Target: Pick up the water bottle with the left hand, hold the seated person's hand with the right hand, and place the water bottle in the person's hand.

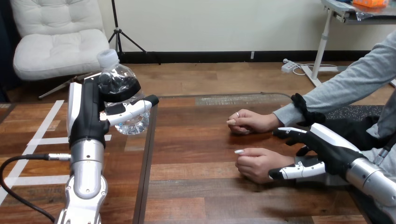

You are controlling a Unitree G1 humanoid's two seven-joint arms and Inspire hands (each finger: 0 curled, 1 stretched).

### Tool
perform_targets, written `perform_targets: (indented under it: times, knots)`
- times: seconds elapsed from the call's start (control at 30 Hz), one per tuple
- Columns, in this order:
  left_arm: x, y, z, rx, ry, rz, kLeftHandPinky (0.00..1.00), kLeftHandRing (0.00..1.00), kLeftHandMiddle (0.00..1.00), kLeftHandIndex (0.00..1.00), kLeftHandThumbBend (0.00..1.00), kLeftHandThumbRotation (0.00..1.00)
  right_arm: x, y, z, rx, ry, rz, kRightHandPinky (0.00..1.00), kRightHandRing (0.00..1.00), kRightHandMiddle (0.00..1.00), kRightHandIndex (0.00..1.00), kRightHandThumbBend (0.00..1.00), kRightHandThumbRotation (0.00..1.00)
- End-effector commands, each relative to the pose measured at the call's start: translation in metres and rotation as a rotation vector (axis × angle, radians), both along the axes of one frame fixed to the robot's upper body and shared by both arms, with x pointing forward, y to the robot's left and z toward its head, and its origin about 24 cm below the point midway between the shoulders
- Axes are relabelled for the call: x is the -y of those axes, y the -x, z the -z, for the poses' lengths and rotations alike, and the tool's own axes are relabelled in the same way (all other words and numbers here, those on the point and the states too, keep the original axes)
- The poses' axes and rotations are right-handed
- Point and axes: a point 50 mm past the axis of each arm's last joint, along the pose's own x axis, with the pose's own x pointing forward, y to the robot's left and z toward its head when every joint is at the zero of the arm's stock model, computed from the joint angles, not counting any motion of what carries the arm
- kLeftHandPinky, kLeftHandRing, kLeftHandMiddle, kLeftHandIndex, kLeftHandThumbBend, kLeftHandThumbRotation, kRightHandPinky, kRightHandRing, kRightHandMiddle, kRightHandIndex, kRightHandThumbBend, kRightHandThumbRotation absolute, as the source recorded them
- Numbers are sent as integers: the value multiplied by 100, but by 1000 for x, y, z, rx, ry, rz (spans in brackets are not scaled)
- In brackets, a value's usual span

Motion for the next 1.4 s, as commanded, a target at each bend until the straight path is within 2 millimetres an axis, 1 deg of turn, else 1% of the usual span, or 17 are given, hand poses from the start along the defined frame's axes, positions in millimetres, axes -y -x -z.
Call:
perform_targets:
  times: [0.0, 0.27, 0.37, 0.57, 0.87, 1.17, 1.37]
  knots:
    - [1, -6, -26, 111, -4, 19, 30, 36, 40, 41, 77, 0, 7, -19, -28, 63, 45, 12, 75, 89, 92, 90, 100, 52]
    - [1, -6, -26, 106, -3, 17, 30, 35, 39, 41, 76, 0, 8, -21, -28, 69, 94, -10, 76, 88, 92, 90, 100, 54]
    - [0, -6, -25, 105, -3, 15, 30, 36, 40, 41, 76, 0, 8, -22, -29, 78, 119, -30, 78, 88, 90, 89, 100, 53]
    - [-1, -6, -24, 107, -2, 19, 29, 35, 40, 41, 76, 0, 9, -24, -30, 59, 153, -31, 80, 90, 90, 89, 100, 52]
    - [-1, -6, -25, 107, -5, 19, 30, 36, 40, 41, 76, 0, 11, -26, -30, 53, 194, -32, 83, 91, 90, 88, 100, 46]
    - [-2, -5, -24, 101, 4, 14, 30, 36, 40, 41, 76, 0, 13, -29, -30, 39, 236, -18, 84, 90, 90, 88, 100, 42]
    - [-2, -5, -23, 99, 4, 16, 30, 37, 41, 42, 76, 0, 14, -30, -31, 34, 256, -21, 85, 91, 90, 88, 100, 37]
